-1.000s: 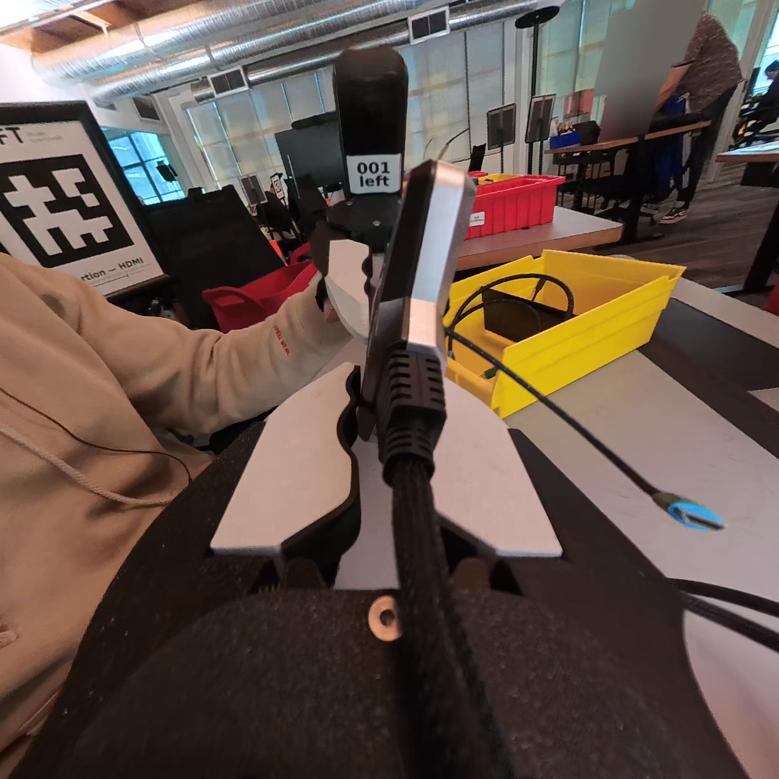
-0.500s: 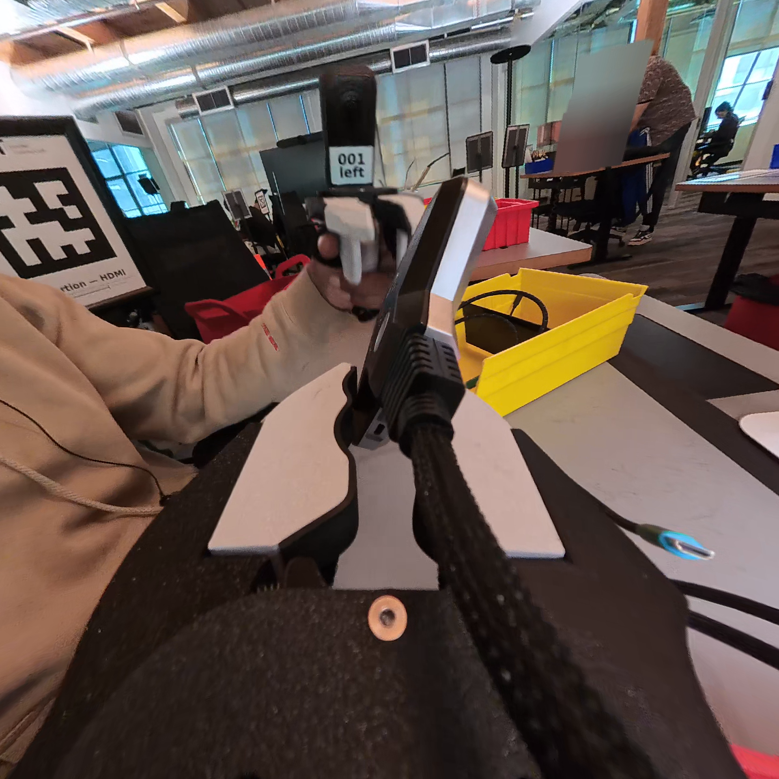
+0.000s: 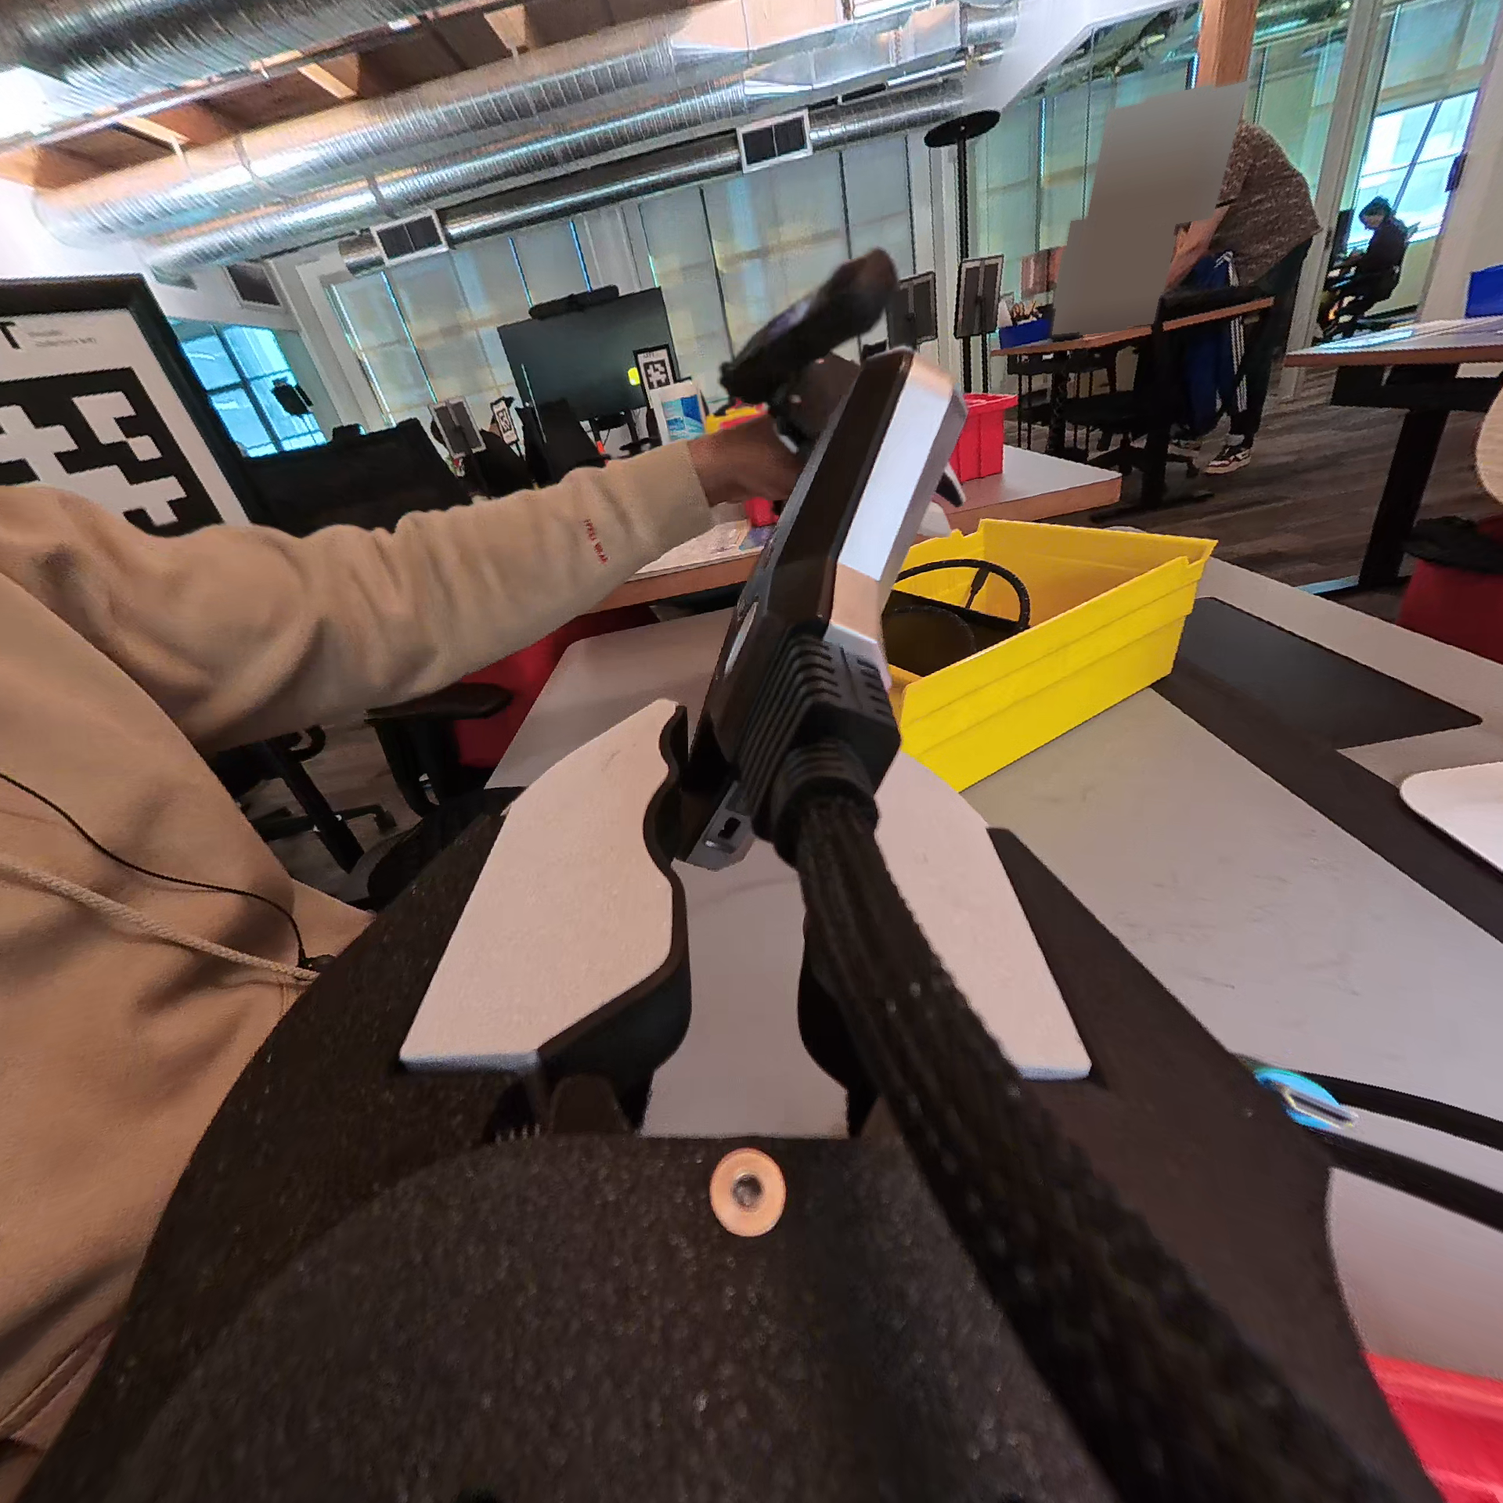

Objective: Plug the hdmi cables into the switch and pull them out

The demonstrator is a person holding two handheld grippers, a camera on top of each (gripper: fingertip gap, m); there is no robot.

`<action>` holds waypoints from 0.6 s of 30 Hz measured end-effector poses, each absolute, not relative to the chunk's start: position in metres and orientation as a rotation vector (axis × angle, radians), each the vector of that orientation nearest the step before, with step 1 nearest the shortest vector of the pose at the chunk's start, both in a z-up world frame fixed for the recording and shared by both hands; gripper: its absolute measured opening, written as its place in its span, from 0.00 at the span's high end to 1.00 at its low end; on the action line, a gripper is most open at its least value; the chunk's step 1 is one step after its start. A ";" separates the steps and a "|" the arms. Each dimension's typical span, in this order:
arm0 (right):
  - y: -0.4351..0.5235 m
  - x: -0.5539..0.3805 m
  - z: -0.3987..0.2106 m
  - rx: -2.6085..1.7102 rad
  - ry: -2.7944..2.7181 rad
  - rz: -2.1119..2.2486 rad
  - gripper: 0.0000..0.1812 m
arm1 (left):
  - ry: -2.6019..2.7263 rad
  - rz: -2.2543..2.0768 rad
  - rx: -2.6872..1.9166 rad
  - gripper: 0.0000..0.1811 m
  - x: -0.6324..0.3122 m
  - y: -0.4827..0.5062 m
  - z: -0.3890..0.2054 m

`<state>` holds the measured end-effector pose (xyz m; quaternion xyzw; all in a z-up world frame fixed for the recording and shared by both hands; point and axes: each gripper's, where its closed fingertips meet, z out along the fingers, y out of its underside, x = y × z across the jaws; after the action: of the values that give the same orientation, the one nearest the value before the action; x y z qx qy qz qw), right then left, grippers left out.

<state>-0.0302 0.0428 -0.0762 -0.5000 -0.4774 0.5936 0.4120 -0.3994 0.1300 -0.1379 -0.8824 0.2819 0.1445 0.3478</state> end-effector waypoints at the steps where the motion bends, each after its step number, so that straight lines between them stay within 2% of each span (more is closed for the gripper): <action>1: 0.043 -0.031 -0.077 -1.261 -1.206 1.491 0.85 | 0.738 0.386 -2.336 0.85 -0.407 0.134 -0.148; 4: 0.043 -0.030 -0.079 -1.266 -1.211 1.489 0.85 | 0.740 0.395 -2.441 0.83 -0.420 0.144 -0.169; 9: 0.047 -0.025 -0.078 -1.265 -1.192 1.511 0.85 | 0.830 0.462 -2.480 0.91 -0.420 0.150 -0.182; 11: 0.049 -0.023 -0.077 -1.265 -1.182 1.512 0.85 | 0.846 0.541 -2.441 0.95 -0.419 0.151 -0.170; 18: 0.049 -0.018 -0.065 -1.238 -1.137 1.543 0.85 | 0.873 0.811 -2.272 0.96 -0.410 0.130 -0.074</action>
<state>-0.0175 0.0494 -0.0653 -0.4932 -0.4528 0.6148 0.4168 -0.4099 0.1304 -0.0738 -0.8492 0.3263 0.3029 0.2840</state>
